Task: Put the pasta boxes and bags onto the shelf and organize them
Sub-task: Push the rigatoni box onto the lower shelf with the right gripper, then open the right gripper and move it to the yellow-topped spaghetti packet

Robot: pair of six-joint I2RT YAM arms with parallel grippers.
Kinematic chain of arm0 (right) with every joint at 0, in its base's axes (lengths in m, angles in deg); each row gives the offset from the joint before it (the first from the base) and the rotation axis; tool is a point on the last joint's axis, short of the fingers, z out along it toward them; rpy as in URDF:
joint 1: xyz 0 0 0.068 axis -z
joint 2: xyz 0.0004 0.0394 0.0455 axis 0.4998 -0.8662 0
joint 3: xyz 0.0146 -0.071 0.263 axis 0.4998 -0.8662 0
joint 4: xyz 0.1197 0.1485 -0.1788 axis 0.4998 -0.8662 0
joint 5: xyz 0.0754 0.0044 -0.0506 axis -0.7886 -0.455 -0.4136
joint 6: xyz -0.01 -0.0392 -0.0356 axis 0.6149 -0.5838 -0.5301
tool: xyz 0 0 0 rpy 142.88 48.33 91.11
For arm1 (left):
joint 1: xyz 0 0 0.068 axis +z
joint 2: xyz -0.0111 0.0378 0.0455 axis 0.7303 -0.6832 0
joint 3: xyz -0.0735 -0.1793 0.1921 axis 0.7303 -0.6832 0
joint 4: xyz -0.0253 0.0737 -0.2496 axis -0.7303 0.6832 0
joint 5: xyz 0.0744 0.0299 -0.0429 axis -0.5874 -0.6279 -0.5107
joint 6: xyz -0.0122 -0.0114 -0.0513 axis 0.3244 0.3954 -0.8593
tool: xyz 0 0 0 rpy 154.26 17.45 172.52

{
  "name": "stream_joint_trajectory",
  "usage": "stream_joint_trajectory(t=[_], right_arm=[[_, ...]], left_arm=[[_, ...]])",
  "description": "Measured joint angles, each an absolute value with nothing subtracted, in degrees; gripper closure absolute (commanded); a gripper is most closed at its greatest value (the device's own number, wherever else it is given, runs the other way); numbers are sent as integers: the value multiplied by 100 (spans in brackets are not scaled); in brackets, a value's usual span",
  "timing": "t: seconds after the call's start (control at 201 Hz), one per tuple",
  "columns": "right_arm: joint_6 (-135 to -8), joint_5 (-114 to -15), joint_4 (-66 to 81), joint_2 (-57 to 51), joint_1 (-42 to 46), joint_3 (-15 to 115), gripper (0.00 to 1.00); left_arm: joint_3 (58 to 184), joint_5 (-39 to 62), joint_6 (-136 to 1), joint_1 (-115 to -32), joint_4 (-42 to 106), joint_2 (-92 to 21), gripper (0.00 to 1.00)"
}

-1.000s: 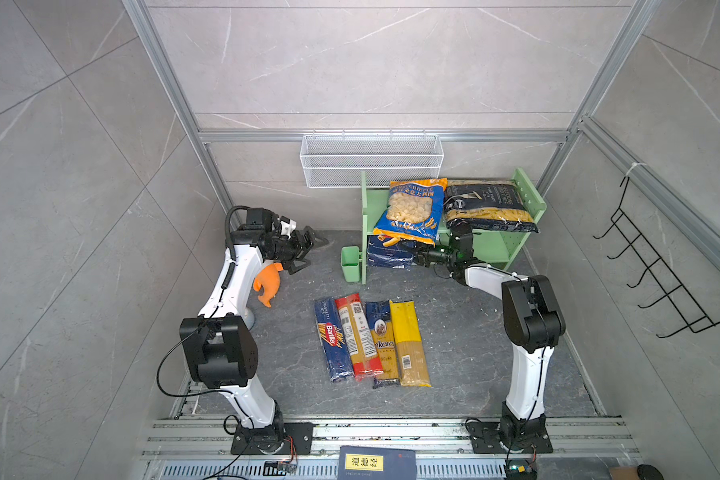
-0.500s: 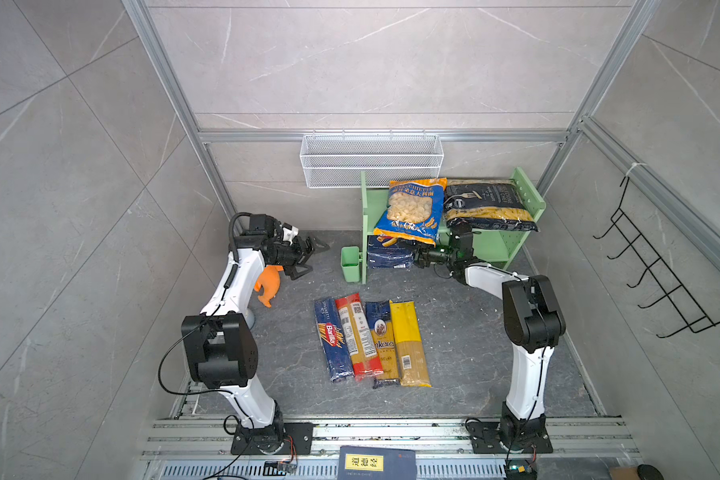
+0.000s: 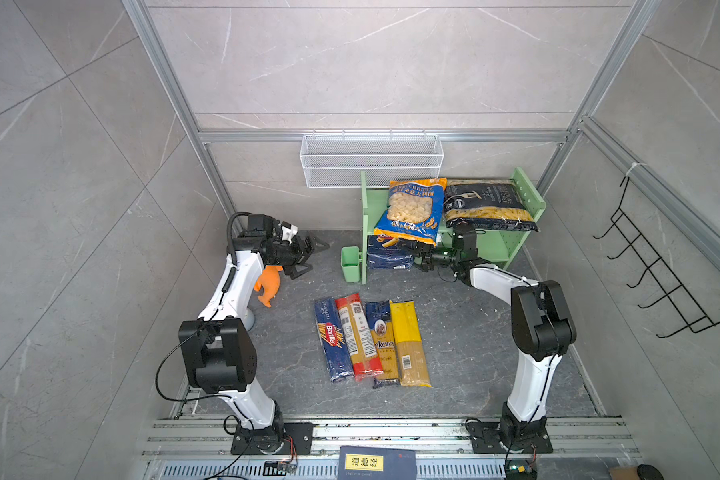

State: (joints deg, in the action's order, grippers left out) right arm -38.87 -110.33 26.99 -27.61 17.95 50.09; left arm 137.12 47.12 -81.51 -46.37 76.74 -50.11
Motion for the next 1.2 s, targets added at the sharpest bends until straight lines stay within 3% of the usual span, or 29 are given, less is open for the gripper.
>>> stream_joint_trajectory(t=[0.373, 1.205], right_arm=[[-4137, -11031, 2564, -2245, 1843, 4454, 4], [-5227, -10990, 778, -722, 1887, 3674, 5]], left_arm=[[13605, 4712, -8151, -4637, 7641, -5000, 0], [13159, 4709, -8273, -4640, 7444, -4751, 1]])
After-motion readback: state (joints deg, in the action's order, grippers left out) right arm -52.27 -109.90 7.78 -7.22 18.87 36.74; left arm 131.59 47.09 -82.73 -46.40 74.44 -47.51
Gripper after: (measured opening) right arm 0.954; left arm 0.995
